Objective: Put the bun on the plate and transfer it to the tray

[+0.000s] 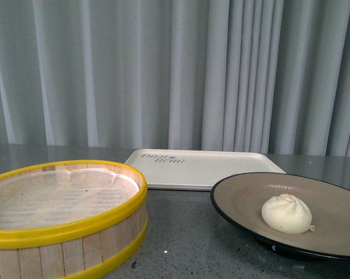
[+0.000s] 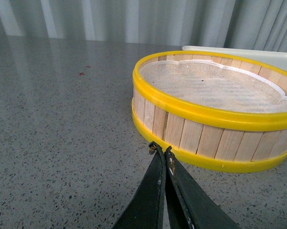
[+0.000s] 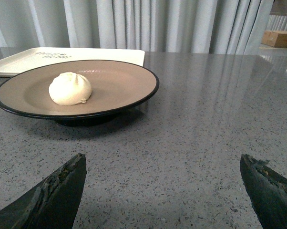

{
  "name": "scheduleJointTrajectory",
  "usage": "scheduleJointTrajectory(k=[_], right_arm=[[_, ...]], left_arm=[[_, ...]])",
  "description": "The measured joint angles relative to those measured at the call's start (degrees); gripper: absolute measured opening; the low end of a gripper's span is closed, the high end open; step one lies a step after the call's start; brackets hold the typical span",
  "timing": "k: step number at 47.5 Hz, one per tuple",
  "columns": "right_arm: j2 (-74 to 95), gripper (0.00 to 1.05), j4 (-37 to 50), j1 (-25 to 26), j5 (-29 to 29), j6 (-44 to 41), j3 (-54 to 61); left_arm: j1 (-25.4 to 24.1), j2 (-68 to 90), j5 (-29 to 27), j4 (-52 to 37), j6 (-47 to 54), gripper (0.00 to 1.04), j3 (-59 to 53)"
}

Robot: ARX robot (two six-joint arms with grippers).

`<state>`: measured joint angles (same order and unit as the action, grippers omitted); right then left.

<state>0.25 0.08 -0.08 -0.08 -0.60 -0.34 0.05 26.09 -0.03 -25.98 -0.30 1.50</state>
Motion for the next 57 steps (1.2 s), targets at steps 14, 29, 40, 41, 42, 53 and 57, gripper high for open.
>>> scheduleJointTrajectory(k=[14, 29, 40, 41, 42, 53, 57], right_arm=[[0.0, 0.96, 0.0, 0.0, 0.0, 0.0, 0.0], [0.0, 0.96, 0.0, 0.0, 0.0, 0.0, 0.0], [0.0, 0.96, 0.0, 0.0, 0.0, 0.0, 0.0], [0.0, 0.96, 0.0, 0.0, 0.0, 0.0, 0.0], [0.0, 0.96, 0.0, 0.0, 0.0, 0.0, 0.0], [0.0, 0.96, 0.0, 0.0, 0.0, 0.0, 0.0], [0.0, 0.96, 0.0, 0.0, 0.0, 0.0, 0.0]], left_arm=[[0.0, -8.2, 0.0, 7.9, 0.0, 0.04, 0.0], [0.0, -14.8, 0.0, 14.5, 0.0, 0.04, 0.0], [0.0, -23.8, 0.0, 25.3, 0.0, 0.04, 0.0], [0.0, -24.7, 0.0, 25.6, 0.0, 0.04, 0.0], [0.0, -25.3, 0.0, 25.6, 0.0, 0.04, 0.0], [0.0, -25.9, 0.0, 25.9, 0.0, 0.10, 0.0], [0.0, -25.9, 0.0, 25.9, 0.0, 0.28, 0.0]])
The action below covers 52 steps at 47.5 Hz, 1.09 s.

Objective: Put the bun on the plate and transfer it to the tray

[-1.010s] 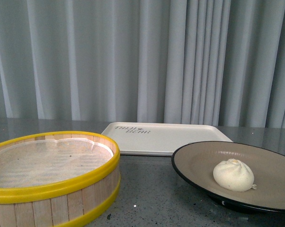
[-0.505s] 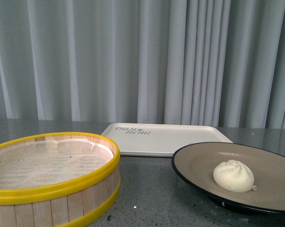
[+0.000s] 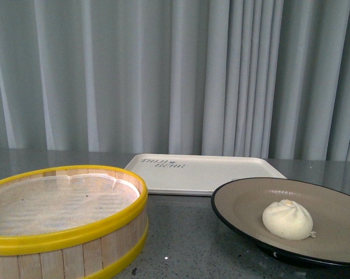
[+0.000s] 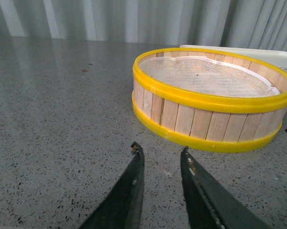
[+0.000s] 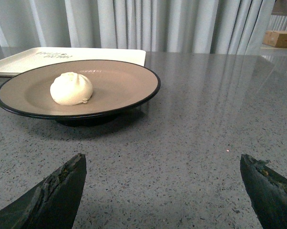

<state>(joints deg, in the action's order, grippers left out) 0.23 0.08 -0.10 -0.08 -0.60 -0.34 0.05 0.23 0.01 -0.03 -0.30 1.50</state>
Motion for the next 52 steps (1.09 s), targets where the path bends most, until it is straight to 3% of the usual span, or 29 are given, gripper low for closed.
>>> scheduleJointTrajectory(k=[6, 12, 18, 44, 47, 48, 52], right_arm=[[0.0, 0.96, 0.0, 0.0, 0.0, 0.0, 0.0], [0.0, 0.96, 0.0, 0.0, 0.0, 0.0, 0.0], [0.0, 0.96, 0.0, 0.0, 0.0, 0.0, 0.0], [0.3, 0.96, -0.5, -0.3, 0.6, 0.4, -0.1], [6.3, 0.96, -5.8, -4.0, 13.4, 4.0, -4.2], [8.1, 0.96, -5.6, -4.9, 14.8, 3.5, -5.4], [13.1, 0.96, -6.3, -5.9, 11.6, -4.1, -11.5]], left_arm=[[0.0, 0.0, 0.0, 0.0, 0.0, 0.53, 0.0], [0.0, 0.0, 0.0, 0.0, 0.0, 0.71, 0.0], [0.0, 0.0, 0.0, 0.0, 0.0, 0.99, 0.0], [0.0, 0.0, 0.0, 0.0, 0.0, 0.98, 0.0], [0.0, 0.0, -0.1, 0.0, 0.0, 0.98, 0.0], [0.0, 0.0, -0.1, 0.0, 0.0, 0.98, 0.0], [0.0, 0.0, 0.0, 0.0, 0.0, 0.98, 0.0]])
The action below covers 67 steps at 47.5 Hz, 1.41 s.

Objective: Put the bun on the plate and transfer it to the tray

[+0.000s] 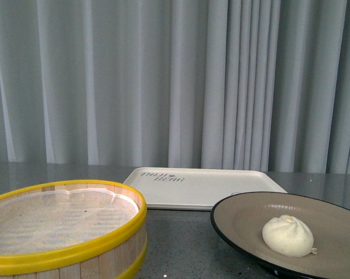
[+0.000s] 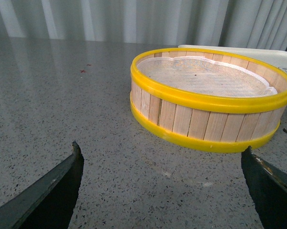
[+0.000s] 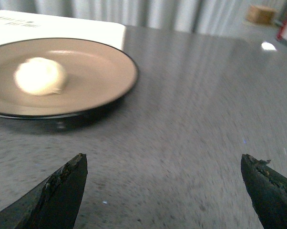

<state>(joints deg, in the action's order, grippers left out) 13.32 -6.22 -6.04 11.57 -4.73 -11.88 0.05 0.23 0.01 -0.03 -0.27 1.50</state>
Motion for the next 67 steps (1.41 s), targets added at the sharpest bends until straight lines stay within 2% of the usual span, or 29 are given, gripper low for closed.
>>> scheduleJointTrajectory(k=[3, 7, 11, 17, 24, 28, 34, 42, 55, 67], right_arm=[[2.4, 0.96, -4.0, 1.7, -6.8, -9.3, -5.3], [4.9, 0.96, -8.0, 5.6, -13.0, -19.1, -10.1], [8.1, 0.96, -12.5, 8.9, -16.5, -29.1, -13.8], [11.8, 0.96, -18.2, 11.7, -18.3, -41.1, -15.6], [17.3, 0.96, -15.8, 12.0, -21.7, -58.7, -17.0], [21.7, 0.96, -13.4, 9.9, -24.4, -70.4, -17.6], [30.7, 0.96, -5.7, 6.4, -24.5, -81.4, -18.4], [40.6, 0.96, 2.6, 3.3, -24.9, -85.4, -20.1], [48.1, 0.96, 9.3, -0.1, -26.0, -83.1, -21.3], [52.5, 0.96, 14.1, -0.5, -26.3, -81.5, -21.3]], left_arm=[[0.0, 0.0, 0.0, 0.0, 0.0, 0.98, 0.0], [0.0, 0.0, 0.0, 0.0, 0.0, 0.98, 0.0], [0.0, 0.0, 0.0, 0.0, 0.0, 0.98, 0.0], [0.0, 0.0, 0.0, 0.0, 0.0, 0.98, 0.0], [0.0, 0.0, 0.0, 0.0, 0.0, 0.98, 0.0], [0.0, 0.0, 0.0, 0.0, 0.0, 0.98, 0.0], [0.0, 0.0, 0.0, 0.0, 0.0, 0.98, 0.0], [0.0, 0.0, 0.0, 0.0, 0.0, 0.98, 0.0], [0.0, 0.0, 0.0, 0.0, 0.0, 0.98, 0.0], [0.0, 0.0, 0.0, 0.0, 0.0, 0.98, 0.0]])
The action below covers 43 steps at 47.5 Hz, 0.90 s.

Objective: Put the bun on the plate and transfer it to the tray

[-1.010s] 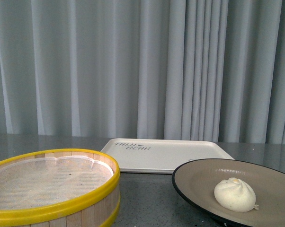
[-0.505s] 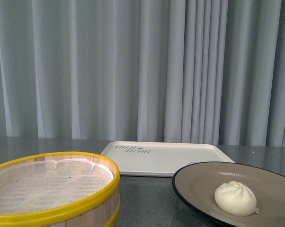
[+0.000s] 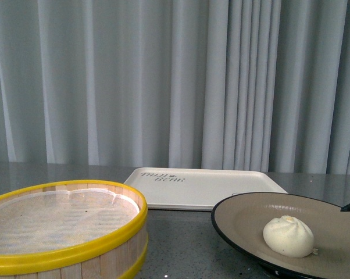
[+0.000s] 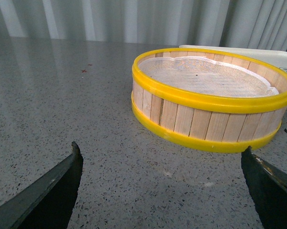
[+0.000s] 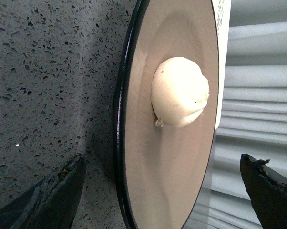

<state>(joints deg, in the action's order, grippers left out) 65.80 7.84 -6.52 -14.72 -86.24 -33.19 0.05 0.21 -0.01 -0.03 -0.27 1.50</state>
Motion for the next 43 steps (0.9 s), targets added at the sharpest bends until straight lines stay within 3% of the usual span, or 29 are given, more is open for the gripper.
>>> scheduleJointTrajectory(k=[7, 18, 30, 43], right_arm=[[1.6, 0.92, 0.7, 0.0, -0.2, 1.2, -0.2], [3.0, 0.56, 1.0, -0.2, -0.7, 2.6, -0.2], [3.0, 0.06, 2.1, -0.4, -1.8, 0.7, 1.7], [-0.9, 0.03, -1.2, -0.4, -1.9, -3.0, 0.7]], left_arm=[[0.0, 0.0, 0.0, 0.0, 0.0, 0.98, 0.0], [0.0, 0.0, 0.0, 0.0, 0.0, 0.98, 0.0], [0.0, 0.0, 0.0, 0.0, 0.0, 0.98, 0.0], [0.0, 0.0, 0.0, 0.0, 0.0, 0.98, 0.0]])
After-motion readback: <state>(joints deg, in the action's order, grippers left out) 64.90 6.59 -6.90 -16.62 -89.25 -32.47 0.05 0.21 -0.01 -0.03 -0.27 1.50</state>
